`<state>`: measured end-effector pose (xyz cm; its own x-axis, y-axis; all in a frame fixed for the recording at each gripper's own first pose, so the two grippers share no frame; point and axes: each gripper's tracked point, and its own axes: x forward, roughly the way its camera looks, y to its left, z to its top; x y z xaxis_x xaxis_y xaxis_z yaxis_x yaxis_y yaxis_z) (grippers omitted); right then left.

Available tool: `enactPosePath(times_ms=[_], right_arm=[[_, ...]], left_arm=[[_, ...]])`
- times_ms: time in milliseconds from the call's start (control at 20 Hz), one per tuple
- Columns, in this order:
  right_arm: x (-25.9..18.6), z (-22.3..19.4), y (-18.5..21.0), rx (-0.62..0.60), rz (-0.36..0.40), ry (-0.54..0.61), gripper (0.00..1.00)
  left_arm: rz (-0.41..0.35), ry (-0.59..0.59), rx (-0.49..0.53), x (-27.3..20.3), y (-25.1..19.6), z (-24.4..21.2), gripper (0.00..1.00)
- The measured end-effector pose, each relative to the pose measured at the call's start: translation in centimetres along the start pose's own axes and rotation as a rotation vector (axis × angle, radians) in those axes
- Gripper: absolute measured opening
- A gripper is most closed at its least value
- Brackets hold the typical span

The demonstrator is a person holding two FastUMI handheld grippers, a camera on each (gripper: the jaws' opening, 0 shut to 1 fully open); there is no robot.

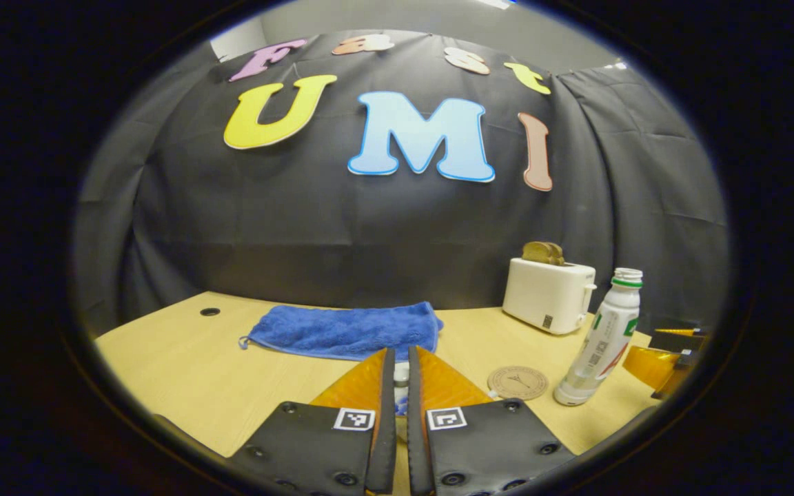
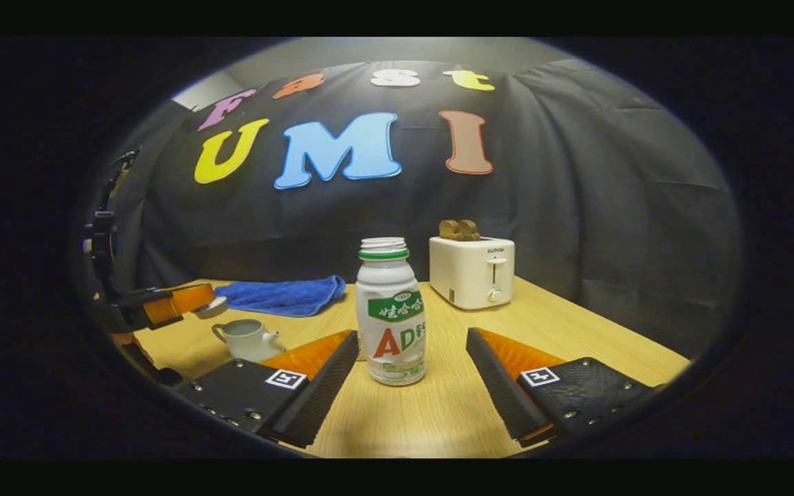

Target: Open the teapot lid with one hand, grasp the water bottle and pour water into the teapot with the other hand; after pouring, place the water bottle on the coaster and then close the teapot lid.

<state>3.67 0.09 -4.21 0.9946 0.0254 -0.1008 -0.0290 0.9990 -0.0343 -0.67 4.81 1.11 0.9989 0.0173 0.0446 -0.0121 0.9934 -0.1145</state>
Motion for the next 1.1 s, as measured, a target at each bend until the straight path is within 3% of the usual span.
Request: enactPosePath(times_ms=[100,200,250,450,650,750,800,850,1050,1100], right_arm=[[1.1,0.4,0.5,0.003,0.018,-0.005,0.97],[2.2,0.6,1.0,0.017,0.041,-0.005,0.97],[2.8,0.4,1.0,0.018,0.043,0.004,0.97],[4.5,-0.2,1.1,0.01,0.043,0.029,0.97],[5.2,-0.9,1.3,-0.01,0.047,0.052,0.95],[5.6,-1.4,1.3,-0.023,0.041,0.065,0.94],[5.8,-1.4,1.6,-0.026,0.039,0.061,0.81],[5.4,-1.2,1.7,-0.041,0.034,0.071,0.76],[5.3,-1.0,1.5,-0.13,0.028,0.07,0.76],[5.3,-1.0,1.5,-0.163,0.018,0.07,0.73]], left_arm=[[0.014,-0.002,-0.007,0.0,0.7,0.1,0.17],[0.02,-0.005,-0.02,-0.2,1.1,0.2,0.13],[0.022,-0.006,-0.025,-0.2,1.3,0.2,0.17],[0.03,-0.007,-0.038,-0.3,1.8,0.2,0.13],[0.031,-0.008,-0.055,-0.3,2.0,0.2,0.17],[0.032,-0.009,-0.066,-0.4,2.2,0.3,0.13],[0.033,-0.008,-0.072,-0.4,2.4,0.1,0.17],[0.034,-0.008,-0.078,-0.5,2.6,0.2,0.17],[0.042,-0.013,-0.094,-0.7,3.1,0.4,0.17],[0.047,-0.013,-0.094,-0.8,3.3,0.4,0.13]])
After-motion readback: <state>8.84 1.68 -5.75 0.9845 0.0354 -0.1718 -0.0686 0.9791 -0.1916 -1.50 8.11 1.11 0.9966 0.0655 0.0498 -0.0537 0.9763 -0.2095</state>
